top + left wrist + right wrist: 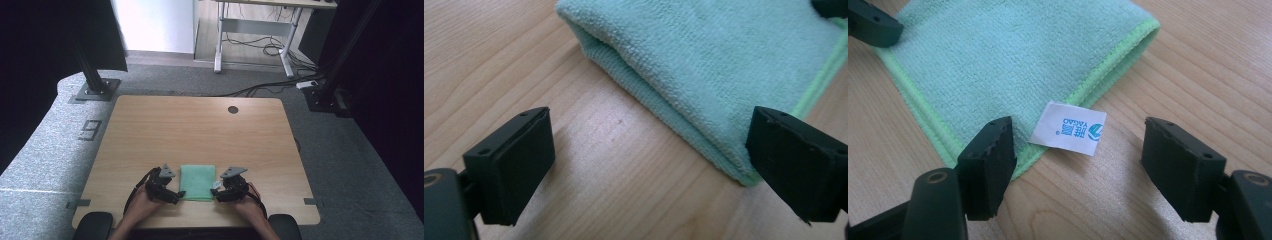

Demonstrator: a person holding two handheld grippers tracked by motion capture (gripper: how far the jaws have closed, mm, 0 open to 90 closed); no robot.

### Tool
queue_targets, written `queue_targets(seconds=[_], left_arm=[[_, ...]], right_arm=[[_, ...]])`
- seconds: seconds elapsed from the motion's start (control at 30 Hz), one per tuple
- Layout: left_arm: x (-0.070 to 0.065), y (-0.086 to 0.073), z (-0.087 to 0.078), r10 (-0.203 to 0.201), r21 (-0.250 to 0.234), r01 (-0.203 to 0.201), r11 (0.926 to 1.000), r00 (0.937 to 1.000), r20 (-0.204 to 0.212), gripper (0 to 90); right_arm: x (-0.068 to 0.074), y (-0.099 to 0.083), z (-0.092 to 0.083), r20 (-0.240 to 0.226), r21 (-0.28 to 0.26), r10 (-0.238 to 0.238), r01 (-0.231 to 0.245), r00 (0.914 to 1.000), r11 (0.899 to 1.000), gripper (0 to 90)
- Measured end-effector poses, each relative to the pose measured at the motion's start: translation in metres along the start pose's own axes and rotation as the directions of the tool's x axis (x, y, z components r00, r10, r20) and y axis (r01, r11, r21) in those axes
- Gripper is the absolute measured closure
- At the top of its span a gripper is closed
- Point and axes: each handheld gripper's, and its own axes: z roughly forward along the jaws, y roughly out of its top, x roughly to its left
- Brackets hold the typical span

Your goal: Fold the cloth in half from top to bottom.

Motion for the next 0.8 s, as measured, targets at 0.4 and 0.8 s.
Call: queue_targets(seconds=[0.4,0.8], left_arm=[[0.011,-0.001,0.008,-0.044,-0.054,0.041,0.9977,0.9976,-0.053,0.0],[0.023,0.011,0.018,-0.057,-0.060,0.054,0.9968,0.9964,-0.062,0.0]], right_arm=[[-0.002,0.002,0.005,0.036,-0.008,0.020,-0.019,0.9991,1.000,23.8],[-0.018,0.009,0.014,0.066,-0.035,0.050,-0.048,0.9966,0.998,23.5]])
